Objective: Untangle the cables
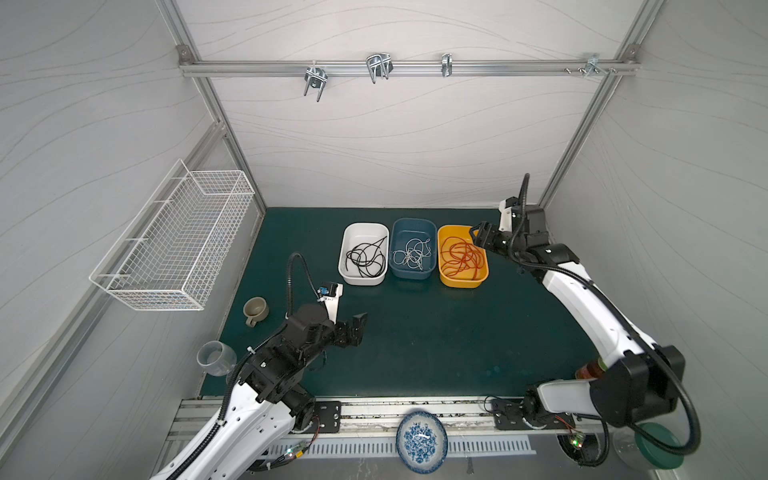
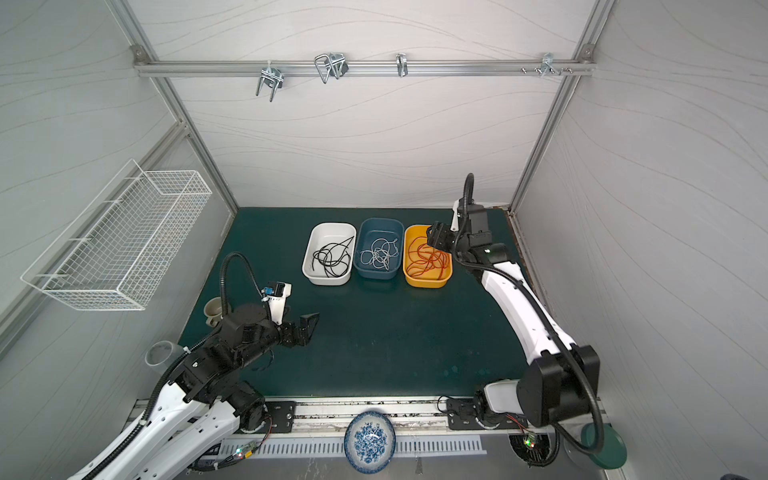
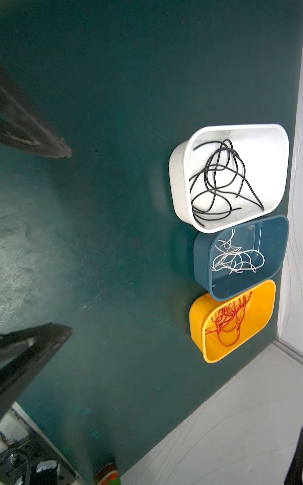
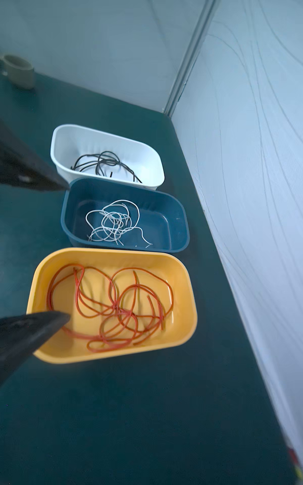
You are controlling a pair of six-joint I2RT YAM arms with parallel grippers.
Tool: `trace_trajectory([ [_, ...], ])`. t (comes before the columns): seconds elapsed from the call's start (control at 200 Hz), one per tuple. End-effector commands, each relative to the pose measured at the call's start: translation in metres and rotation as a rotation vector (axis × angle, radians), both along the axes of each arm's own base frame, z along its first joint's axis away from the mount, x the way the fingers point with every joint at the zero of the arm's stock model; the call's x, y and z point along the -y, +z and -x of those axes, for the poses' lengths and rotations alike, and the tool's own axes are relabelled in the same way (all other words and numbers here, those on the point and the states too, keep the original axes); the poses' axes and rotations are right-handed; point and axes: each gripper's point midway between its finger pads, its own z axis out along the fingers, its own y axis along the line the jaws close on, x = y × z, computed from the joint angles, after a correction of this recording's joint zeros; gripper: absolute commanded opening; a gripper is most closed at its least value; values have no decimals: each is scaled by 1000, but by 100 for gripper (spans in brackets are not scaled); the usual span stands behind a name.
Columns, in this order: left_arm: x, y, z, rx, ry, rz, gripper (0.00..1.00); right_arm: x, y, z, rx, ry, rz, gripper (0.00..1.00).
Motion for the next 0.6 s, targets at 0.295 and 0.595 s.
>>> trace_trajectory([
  [0.295,-68,38,-33,144,432,-134,100,67,7,68,236,-174,178,99],
  [0.595,-100,11,-71,142,574,-297,100,101,-28,72,332,-275,371,99],
])
